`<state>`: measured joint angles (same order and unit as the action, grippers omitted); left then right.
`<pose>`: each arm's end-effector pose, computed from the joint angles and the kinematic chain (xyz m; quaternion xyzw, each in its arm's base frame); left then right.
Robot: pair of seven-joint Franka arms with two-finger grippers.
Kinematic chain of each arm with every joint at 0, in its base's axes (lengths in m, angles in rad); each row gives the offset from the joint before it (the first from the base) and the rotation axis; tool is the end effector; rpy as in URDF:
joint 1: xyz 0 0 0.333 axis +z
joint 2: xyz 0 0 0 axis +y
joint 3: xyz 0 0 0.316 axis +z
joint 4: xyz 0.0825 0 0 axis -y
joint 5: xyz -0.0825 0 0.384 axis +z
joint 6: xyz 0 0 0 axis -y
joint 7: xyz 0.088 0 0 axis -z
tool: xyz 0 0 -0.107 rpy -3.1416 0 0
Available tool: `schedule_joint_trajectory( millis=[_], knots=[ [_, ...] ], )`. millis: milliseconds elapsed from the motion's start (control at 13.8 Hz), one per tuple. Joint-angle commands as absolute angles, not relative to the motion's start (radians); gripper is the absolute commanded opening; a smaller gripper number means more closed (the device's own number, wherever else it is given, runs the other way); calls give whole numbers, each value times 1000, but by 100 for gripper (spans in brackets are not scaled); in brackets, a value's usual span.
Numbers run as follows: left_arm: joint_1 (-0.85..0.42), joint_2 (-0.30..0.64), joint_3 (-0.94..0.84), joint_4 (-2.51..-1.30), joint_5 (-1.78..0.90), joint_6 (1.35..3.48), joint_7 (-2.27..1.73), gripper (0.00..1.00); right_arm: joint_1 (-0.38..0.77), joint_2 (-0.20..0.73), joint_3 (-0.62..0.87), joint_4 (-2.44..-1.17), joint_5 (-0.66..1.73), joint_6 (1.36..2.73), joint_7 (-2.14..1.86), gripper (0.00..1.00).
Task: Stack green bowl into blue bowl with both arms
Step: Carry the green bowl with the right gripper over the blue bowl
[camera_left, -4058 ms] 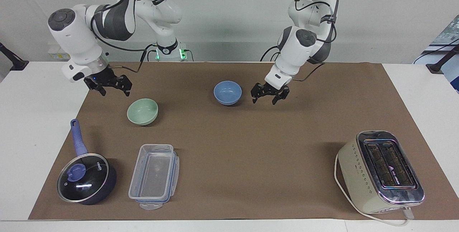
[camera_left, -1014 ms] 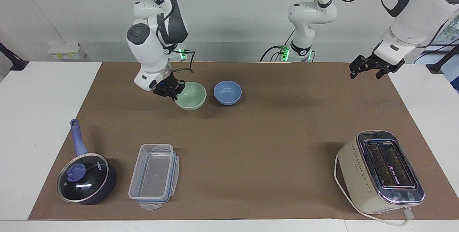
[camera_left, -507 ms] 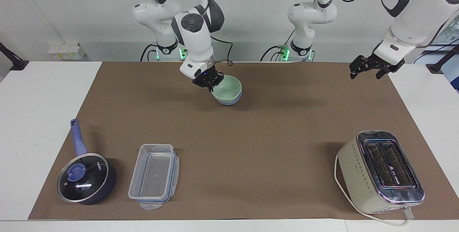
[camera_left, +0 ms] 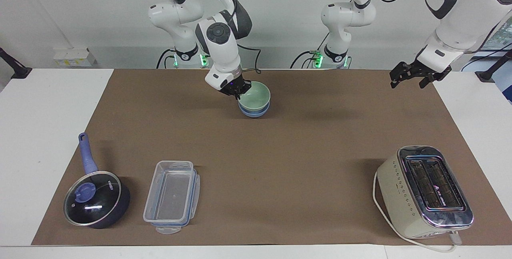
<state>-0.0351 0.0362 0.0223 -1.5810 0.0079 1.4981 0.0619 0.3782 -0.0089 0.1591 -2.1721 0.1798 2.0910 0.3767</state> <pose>0.5559 -0.0064 0.5937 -0.9975 0.0372 0.0596 0.0029 0.4463 0.2762 0.3913 -0.9960 -0.0326 0.0656 0.0519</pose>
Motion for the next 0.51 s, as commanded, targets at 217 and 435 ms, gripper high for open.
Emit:
schedule_joint_trajectory(
  millis=[217, 435],
  knots=[
    [-29, 40, 18, -1569, 21, 1488, 66, 100, 376, -34, 176, -2224, 210, 2167, 368, 0],
    [-29, 40, 18, -1569, 21, 1488, 66, 100, 374, -29, 176, -2253, 210, 2214, 367, 0]
  ],
)
